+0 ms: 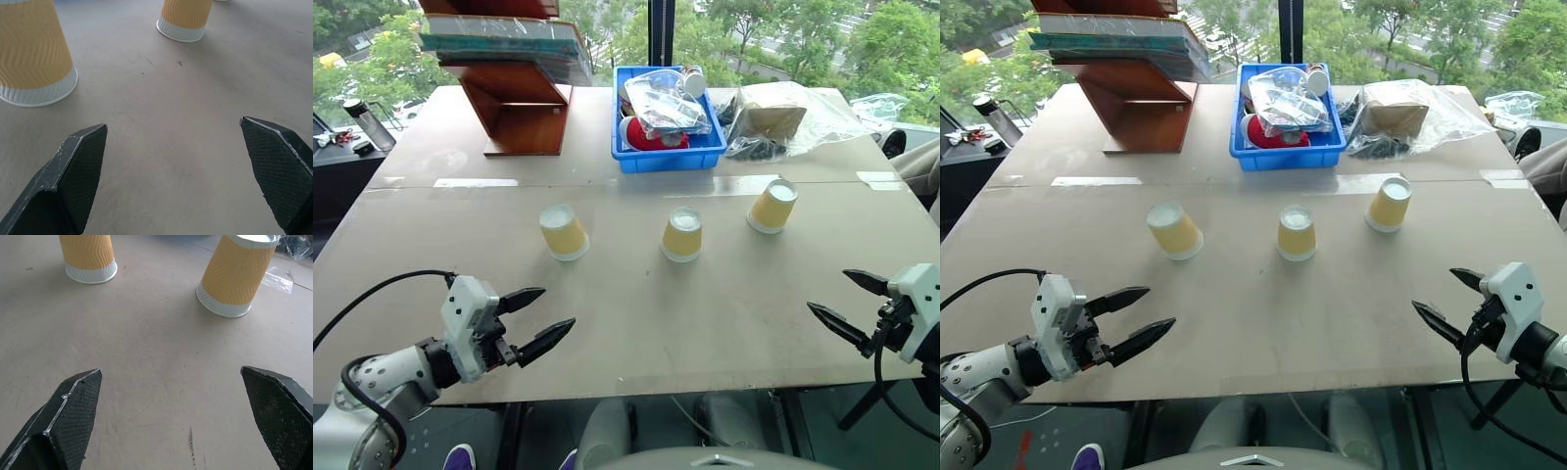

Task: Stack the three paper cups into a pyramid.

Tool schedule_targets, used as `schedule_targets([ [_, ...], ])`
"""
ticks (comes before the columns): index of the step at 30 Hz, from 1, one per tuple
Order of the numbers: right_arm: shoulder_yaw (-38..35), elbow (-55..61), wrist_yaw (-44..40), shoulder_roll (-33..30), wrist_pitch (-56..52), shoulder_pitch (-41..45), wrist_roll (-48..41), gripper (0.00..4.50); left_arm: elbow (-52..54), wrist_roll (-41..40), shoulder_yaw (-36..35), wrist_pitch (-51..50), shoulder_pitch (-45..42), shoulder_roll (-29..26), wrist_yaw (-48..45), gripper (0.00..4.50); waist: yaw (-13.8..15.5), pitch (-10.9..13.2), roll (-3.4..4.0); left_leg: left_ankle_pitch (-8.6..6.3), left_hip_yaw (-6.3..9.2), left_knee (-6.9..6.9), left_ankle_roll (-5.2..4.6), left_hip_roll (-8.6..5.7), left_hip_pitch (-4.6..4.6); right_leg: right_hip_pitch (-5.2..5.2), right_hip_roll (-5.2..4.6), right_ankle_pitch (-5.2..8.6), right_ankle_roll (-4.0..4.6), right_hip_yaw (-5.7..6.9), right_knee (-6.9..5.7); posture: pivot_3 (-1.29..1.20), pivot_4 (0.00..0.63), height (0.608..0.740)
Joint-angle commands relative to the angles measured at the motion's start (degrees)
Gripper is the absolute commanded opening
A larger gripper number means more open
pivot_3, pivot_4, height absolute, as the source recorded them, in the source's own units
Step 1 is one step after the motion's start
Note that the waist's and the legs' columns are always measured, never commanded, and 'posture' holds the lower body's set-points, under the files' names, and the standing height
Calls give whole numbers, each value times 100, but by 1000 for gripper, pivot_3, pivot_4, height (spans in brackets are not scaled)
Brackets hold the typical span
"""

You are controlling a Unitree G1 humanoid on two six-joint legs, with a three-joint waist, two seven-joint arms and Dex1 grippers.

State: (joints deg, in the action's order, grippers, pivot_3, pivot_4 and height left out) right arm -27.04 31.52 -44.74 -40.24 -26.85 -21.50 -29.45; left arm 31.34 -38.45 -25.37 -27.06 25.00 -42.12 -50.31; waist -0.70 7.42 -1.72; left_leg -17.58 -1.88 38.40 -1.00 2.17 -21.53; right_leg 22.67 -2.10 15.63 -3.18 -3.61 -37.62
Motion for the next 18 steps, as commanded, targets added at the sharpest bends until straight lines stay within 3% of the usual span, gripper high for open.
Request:
schedule_targets([
  [1, 14, 322, 376, 132, -179, 87, -18, 4500, 377, -115, 25, -15, -210, -21, 115, 4457, 8, 0, -1, 0, 0, 0, 0, 0, 0, 0, 0, 0, 0, 0, 0, 0, 150, 740],
  [6, 470, 974, 1335, 147, -1090, 724, -13, 4500, 563, -122, 295, -54, -613, 53, 311, 4457, 1, 0, 2, 0, 5, 3, 1, 0, -2, 0, 0, -1, 0, 2, -3, 0, 150, 740],
  [11, 944, 1257, 1277, 173, -1435, 1298, -511, 4500, 716, -354, 457, -23, -866, 68, 152, 4457, -7, 3, 3, 0, 10, 2, 1, 0, -9, 4, 1, -1, 0, 7, 1, 0, 150, 740],
  [18, 1682, 755, 1461, 405, -1288, 1979, -208, 4500, 800, -298, 635, 15, -884, 95, 110, 4457, 4, 4, 5, 0, 17, 3, 1, -1, -14, 3, 0, -1, 0, 14, 5, 0, 150, 740],
])
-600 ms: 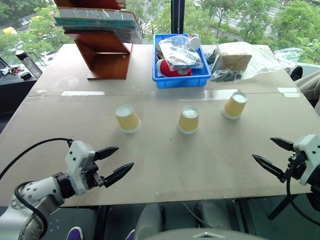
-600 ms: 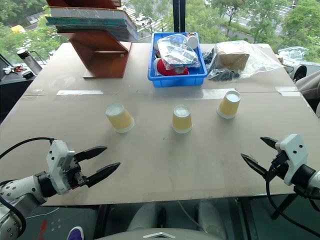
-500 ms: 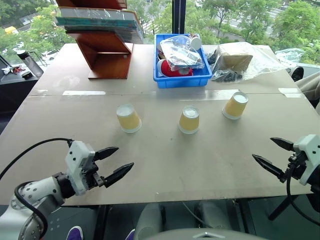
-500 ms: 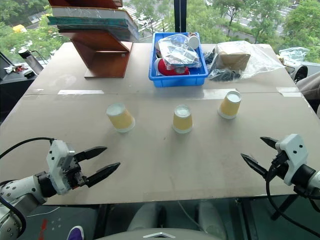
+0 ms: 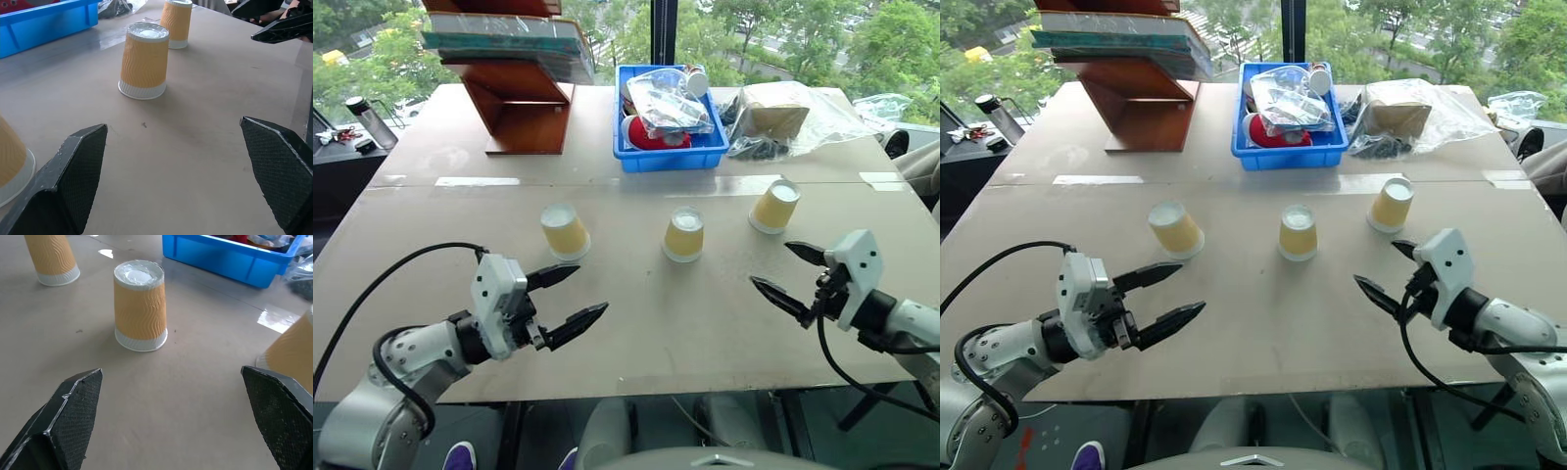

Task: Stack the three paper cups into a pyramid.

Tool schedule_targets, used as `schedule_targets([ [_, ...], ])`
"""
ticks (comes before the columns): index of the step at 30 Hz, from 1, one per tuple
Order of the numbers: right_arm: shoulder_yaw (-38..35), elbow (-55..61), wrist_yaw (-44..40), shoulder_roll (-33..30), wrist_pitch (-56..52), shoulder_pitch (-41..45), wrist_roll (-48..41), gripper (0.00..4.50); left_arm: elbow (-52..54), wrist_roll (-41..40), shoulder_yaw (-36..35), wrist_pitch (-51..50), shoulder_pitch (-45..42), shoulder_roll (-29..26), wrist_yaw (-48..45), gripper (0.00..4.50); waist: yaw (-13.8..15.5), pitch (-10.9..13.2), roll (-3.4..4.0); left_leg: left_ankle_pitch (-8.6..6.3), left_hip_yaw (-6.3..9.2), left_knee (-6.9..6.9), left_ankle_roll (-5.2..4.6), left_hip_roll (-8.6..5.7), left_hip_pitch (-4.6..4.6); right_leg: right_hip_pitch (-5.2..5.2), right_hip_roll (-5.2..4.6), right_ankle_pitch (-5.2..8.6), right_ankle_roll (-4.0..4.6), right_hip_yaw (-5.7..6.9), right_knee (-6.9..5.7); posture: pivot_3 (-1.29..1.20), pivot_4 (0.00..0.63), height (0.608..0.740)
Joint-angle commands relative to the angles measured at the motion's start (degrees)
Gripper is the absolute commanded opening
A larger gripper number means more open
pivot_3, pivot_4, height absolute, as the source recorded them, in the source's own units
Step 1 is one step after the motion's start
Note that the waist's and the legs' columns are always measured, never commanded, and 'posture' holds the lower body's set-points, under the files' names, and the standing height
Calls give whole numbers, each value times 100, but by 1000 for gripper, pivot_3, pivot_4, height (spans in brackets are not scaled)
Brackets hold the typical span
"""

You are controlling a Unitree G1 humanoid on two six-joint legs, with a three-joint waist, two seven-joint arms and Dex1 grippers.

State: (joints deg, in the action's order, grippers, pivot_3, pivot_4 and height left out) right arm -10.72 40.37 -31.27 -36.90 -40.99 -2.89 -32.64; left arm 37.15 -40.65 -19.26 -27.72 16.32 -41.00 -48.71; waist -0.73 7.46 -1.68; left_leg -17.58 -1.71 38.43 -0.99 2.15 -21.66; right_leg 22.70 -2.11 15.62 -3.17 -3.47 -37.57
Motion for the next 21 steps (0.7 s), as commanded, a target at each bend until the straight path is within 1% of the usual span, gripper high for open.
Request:
schedule_targets([
  [1, 73, -199, 155, 111, 143, 161, 148, 4500, 228, -103, 30, 84, -22, -17, -64, 4457, 11, 0, 1, 0, 2, 0, 0, 0, -1, 0, 0, 0, 0, 3, 1, 0, 150, 740],
  [5, 1, -940, 943, 623, 112, 549, 525, 4500, 355, -423, -147, 179, 19, 10, -282, 4457, -4, 1, 1, 1, 10, 0, 1, 0, -5, 0, 0, 0, 1, 11, 2, 0, 150, 740],
  [8, -33, -1662, 1274, 934, 281, 947, 746, 4500, 466, -879, -287, 115, 1, -44, -471, 4457, -3, 7, 12, 1, 10, -1, 2, 0, -7, 1, -1, 0, 1, 12, 3, 0, 150, 740],
  [14, 26, -2802, 1528, 1260, 665, 1837, 1113, 4500, 523, -960, -324, 195, -43, -184, -703, 4457, -22, 13, 21, 2, 7, -1, 3, -1, -4, 3, 0, 0, 1, 10, -2, 0, 150, 740],
  [21, 232, -3514, 1292, 1418, 1110, 2331, 1364, 4500, 656, -887, -301, 254, 7, -98, -608, 4457, -20, 15, 24, 9, 8, -3, 15, 0, -10, 6, -1, -1, 1, 12, 4, 0, 150, 740],
])
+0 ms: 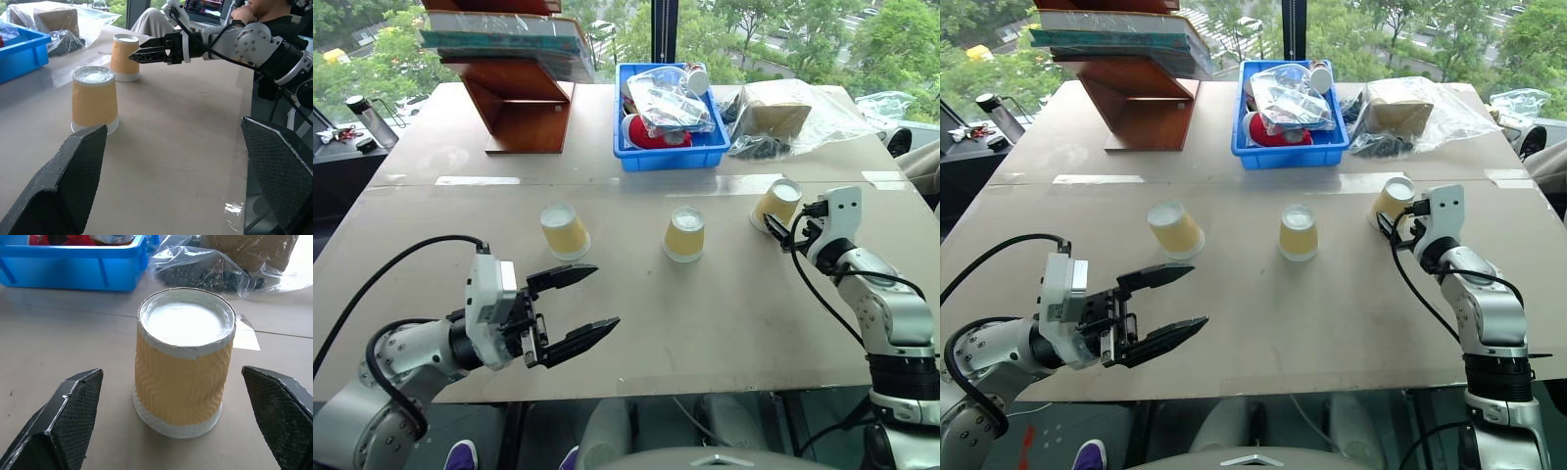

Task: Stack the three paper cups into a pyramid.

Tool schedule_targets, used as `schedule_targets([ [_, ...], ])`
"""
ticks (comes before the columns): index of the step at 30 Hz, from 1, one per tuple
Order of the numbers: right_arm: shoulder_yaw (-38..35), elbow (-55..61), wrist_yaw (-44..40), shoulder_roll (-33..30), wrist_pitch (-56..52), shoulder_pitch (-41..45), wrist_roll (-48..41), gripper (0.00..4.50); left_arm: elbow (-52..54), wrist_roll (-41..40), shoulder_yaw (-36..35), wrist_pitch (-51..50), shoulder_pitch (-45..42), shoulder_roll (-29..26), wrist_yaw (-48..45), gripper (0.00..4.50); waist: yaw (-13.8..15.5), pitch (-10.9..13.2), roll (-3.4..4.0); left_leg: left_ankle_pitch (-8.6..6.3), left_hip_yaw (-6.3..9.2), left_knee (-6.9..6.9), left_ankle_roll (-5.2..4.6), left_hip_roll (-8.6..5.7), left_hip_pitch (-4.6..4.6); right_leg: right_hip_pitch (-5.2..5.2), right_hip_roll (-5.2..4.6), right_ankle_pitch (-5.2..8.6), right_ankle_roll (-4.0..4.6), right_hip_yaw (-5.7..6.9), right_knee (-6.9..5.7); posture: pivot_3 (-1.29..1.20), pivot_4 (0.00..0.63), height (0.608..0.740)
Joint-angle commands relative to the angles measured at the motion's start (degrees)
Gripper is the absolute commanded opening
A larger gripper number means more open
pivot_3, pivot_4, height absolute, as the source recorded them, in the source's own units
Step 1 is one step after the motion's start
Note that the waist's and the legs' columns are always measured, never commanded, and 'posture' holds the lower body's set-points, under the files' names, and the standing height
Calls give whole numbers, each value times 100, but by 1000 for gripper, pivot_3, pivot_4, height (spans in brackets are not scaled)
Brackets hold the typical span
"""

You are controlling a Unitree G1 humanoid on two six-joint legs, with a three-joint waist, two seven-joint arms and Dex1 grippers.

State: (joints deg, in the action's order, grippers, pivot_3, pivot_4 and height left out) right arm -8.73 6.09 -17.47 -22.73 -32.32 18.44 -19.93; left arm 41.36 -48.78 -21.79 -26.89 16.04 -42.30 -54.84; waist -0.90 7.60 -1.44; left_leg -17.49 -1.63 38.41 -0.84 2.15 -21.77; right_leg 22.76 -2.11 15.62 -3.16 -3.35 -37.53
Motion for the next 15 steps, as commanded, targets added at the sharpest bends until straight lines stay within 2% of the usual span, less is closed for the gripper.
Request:
schedule_targets([
  [1, 48, -157, -105, 16, 276, 248, 117, 4500, 242, -54, -45, 185, 54, 41, 5, 4457, -6, 0, 1, 0, 0, 0, 0, 0, 0, 0, 0, 0, 0, 0, -1, 0, 150, 740],
  [15, -108, -1500, 18, 282, 919, 1136, 292, 4500, 441, 122, -139, 385, 600, 144, 200, 4457, -23, 5, 9, 1, -2, -1, 2, 1, 0, 0, -1, 0, 0, -2, -1, 0, 150, 740],
])
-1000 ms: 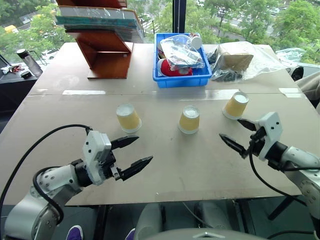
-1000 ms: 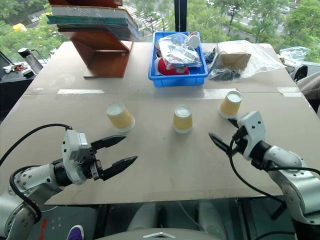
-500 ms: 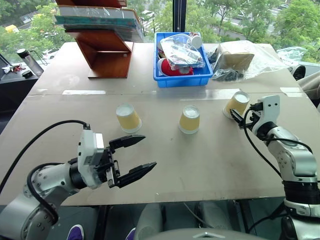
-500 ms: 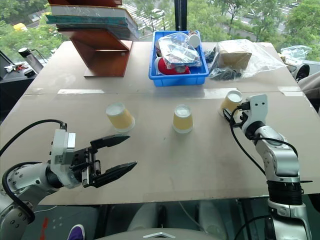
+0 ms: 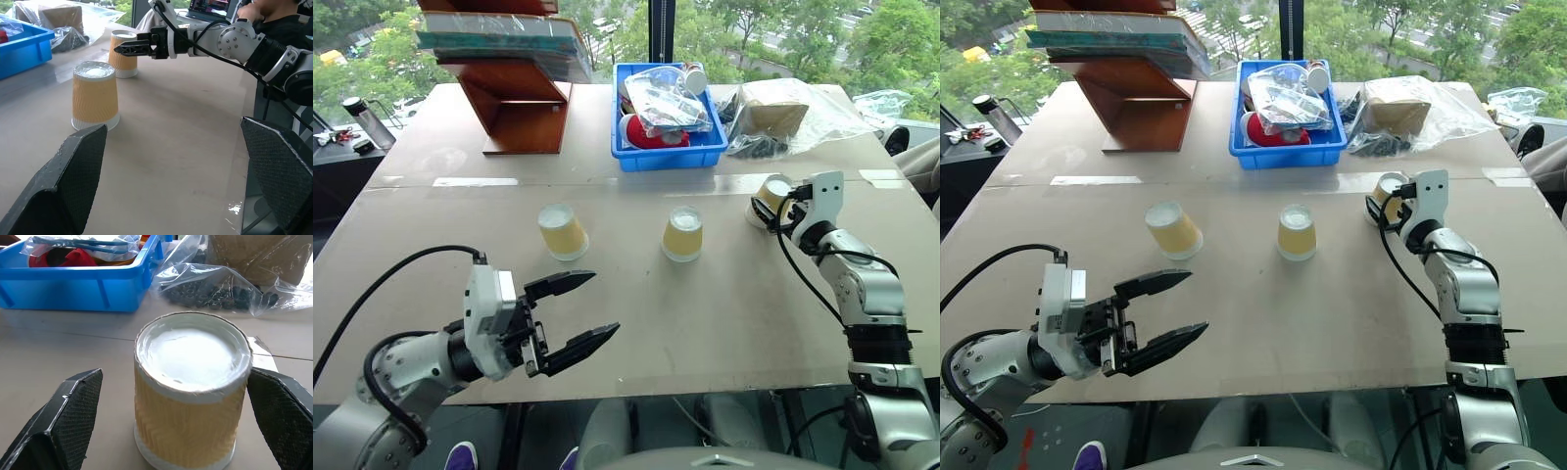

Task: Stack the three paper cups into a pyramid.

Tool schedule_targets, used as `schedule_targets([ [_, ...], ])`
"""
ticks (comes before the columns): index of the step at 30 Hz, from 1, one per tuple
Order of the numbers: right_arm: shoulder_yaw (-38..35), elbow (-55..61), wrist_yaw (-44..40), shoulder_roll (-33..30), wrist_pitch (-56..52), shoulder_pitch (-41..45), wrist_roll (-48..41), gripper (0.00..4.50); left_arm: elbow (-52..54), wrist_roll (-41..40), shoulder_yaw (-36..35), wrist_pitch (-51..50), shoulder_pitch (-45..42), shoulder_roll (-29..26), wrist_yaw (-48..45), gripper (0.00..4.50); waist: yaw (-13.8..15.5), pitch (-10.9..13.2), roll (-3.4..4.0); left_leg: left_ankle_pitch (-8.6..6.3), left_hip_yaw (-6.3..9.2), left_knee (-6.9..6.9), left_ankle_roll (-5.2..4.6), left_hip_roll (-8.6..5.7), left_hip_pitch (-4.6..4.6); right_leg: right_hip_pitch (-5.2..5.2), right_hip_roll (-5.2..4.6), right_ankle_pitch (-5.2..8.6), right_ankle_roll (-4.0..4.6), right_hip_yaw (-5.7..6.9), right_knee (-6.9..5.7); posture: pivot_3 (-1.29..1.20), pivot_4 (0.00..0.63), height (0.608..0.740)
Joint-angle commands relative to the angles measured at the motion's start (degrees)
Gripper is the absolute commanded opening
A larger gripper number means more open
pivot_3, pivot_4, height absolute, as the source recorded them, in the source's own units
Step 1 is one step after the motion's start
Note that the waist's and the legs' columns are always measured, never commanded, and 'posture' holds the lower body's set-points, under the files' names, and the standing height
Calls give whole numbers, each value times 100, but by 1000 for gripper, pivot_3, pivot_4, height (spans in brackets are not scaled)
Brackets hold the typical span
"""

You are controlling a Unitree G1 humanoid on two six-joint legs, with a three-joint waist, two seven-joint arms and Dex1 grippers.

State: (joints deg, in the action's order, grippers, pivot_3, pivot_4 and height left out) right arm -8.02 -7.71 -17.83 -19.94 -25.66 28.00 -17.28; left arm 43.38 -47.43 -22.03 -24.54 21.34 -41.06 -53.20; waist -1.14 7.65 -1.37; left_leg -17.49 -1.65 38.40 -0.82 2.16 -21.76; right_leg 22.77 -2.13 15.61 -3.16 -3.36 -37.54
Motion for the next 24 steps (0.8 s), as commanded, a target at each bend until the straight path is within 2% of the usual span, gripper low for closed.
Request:
schedule_targets([
  [1, -178, -209, 50, 5, 306, 226, 51, 4500, 253, -8, -121, 162, 97, 25, 40, 4457, 7, 1, 2, 0, 1, 0, 0, 0, 0, 0, 0, 0, 0, 1, 0, 0, 150, 740],
  [3, -207, -408, 49, 25, 407, 334, 55, 4500, 273, 4, -151, 181, 154, 32, 54, 4457, 8, 3, 4, 0, 2, -1, 0, 0, 0, 0, 0, 0, 0, 2, -1, 0, 150, 740],
  [6, -213, -604, 30, 30, 512, 427, 70, 3403, 272, 23, -177, 217, 218, 28, 58, 4500, -6, 7, 11, 0, 0, -1, 0, 1, 0, 0, -1, 0, 0, 0, 0, 0, 150, 740],
  [7, -206, -642, -6, 29, 533, 439, 63, 2777, 271, 25, -184, 233, 241, 26, 56, 4500, -6, 7, 12, 0, 0, -1, 0, 0, 0, 0, -1, 0, 0, 0, 1, 0, 150, 740],
  [9, -174, -670, -71, 16, 586, 441, 91, 2288, 264, 33, -191, 261, 269, 21, 53, 4500, -5, 8, 13, 0, 0, -1, 0, 1, 0, 0, -1, 0, 0, 1, 1, 0, 150, 740],
  [14, -115, -401, -283, -119, 593, 307, 136, 2288, 238, 74, -150, 313, 288, 35, 54, 4500, -6, 9, 14, -1, 0, -1, -2, 1, 0, 0, -1, 0, 0, 1, 0, 0, 150, 740],
  [17, -15, 218, -799, -371, 380, 10, -40, 2288, 202, 111, -115, 354, 302, 54, 32, 4500, 18, 15, 25, -2, 3, -2, -2, 1, -4, 0, -2, 0, 0, 5, 7, 0, 150, 740],
  [20, 192, 1385, -1736, -922, 2, -713, -440, 2288, 80, 156, -82, 408, 296, 70, -30, 4500, 34, 18, 29, -4, 8, -3, -8, 4, -10, 0, -5, 0, 0, 11, 13, 0, 150, 740],
  [24, 244, 2571, -2397, -1500, -172, -1630, -773, 2288, -98, 266, 1, 507, 296, 43, -236, 4500, 35, 20, 32, -9, 25, -5, -15, 4, -15, -3, -6, 0, 0, 24, 21, 0, 150, 740],
])
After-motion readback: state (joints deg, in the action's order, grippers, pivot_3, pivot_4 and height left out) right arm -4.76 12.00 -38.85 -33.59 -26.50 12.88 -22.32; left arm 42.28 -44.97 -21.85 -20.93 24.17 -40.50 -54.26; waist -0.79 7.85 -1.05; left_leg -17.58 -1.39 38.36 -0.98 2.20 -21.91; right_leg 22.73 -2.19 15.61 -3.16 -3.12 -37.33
